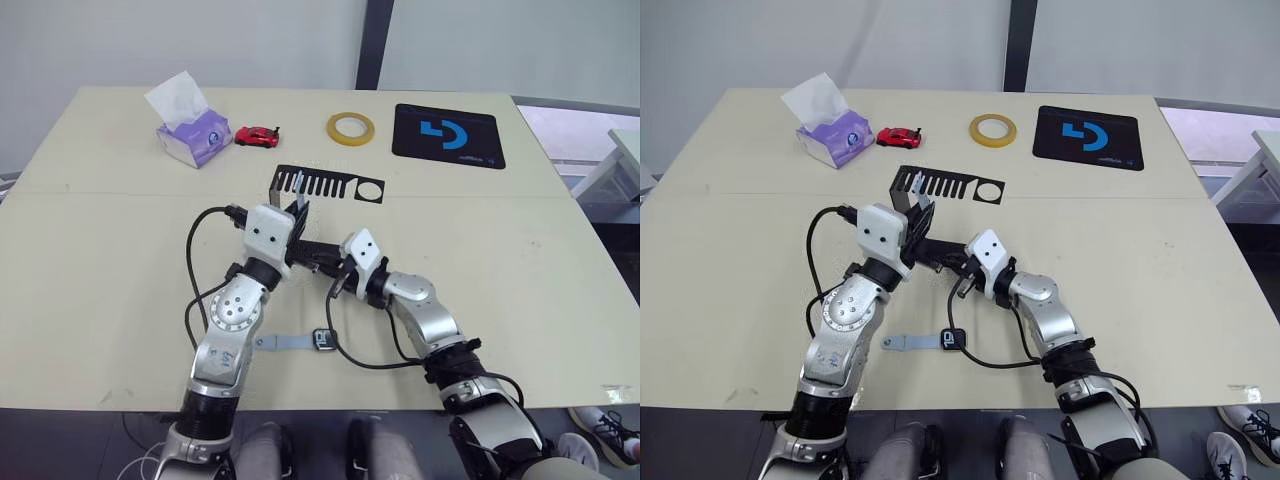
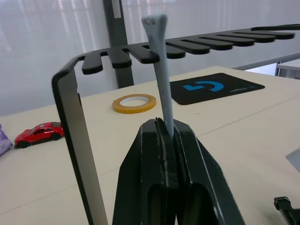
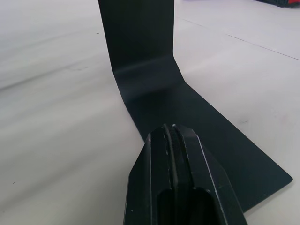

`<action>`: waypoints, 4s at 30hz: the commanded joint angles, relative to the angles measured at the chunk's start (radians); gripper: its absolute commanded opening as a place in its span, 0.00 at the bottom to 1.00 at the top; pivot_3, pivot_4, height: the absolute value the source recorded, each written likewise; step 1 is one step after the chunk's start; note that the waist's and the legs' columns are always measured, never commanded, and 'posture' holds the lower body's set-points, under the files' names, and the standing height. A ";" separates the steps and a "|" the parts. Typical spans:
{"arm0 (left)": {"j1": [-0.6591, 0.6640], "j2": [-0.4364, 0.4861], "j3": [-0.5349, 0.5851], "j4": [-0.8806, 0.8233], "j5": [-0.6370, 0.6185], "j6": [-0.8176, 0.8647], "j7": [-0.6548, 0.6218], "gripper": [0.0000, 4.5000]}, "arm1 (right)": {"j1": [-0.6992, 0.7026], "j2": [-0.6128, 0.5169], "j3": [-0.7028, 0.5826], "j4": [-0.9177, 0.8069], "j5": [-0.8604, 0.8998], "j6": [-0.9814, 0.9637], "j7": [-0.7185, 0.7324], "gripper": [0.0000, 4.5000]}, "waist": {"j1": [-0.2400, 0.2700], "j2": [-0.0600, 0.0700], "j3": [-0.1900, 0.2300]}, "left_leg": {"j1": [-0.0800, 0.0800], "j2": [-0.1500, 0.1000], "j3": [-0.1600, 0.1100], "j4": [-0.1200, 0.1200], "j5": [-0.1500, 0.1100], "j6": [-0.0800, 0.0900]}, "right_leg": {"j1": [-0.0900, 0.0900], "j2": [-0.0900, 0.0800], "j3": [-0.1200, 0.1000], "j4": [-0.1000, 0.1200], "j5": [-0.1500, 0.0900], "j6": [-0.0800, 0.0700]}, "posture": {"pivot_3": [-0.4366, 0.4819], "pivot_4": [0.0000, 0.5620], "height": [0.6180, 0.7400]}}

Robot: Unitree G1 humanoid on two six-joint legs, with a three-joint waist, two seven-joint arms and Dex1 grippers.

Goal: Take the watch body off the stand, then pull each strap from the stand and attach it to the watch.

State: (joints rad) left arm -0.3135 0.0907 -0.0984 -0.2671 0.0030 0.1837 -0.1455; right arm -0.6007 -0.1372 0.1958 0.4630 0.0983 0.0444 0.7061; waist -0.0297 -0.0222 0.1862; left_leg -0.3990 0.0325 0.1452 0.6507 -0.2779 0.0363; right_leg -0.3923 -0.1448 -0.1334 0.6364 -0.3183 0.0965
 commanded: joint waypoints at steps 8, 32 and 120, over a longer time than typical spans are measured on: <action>0.093 0.111 0.097 -0.158 -0.213 -0.032 -0.207 0.01 | 0.028 0.003 0.008 0.034 -0.014 0.035 -0.001 0.00 | -0.001 0.000 0.000 | 0.001 0.000 0.000 -0.001 0.000 0.000 | 0.000 0.000 0.000 0.000 0.000 0.000 | 0.48 0.27 1.00; 0.176 0.664 0.356 -0.149 -0.896 0.333 -0.909 0.00 | 0.553 -0.462 -0.374 -0.692 0.517 0.302 0.363 0.14 | 0.023 0.005 0.003 | -0.004 -0.002 -0.002 -0.003 -0.003 0.001 | -0.001 0.000 0.000 -0.013 0.002 0.003 | 0.48 0.27 1.00; -0.113 0.328 0.034 -0.023 -0.846 0.456 -0.917 0.00 | 0.321 -0.221 -0.213 -1.021 1.240 0.721 -0.164 0.01 | 0.028 0.004 0.003 | -0.005 -0.002 -0.001 0.000 -0.002 0.004 | -0.001 0.001 0.001 -0.010 0.002 0.002 | 0.48 0.27 1.00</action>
State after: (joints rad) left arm -0.4257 0.4270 -0.0760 -0.2604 -0.8240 0.6460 -1.0617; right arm -0.2875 -0.3548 -0.0087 -0.5094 1.3255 0.7751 0.5303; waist -0.0018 -0.0178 0.1889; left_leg -0.4042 0.0306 0.1445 0.6509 -0.2802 0.0399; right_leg -0.3935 -0.1437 -0.1320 0.6260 -0.3161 0.0990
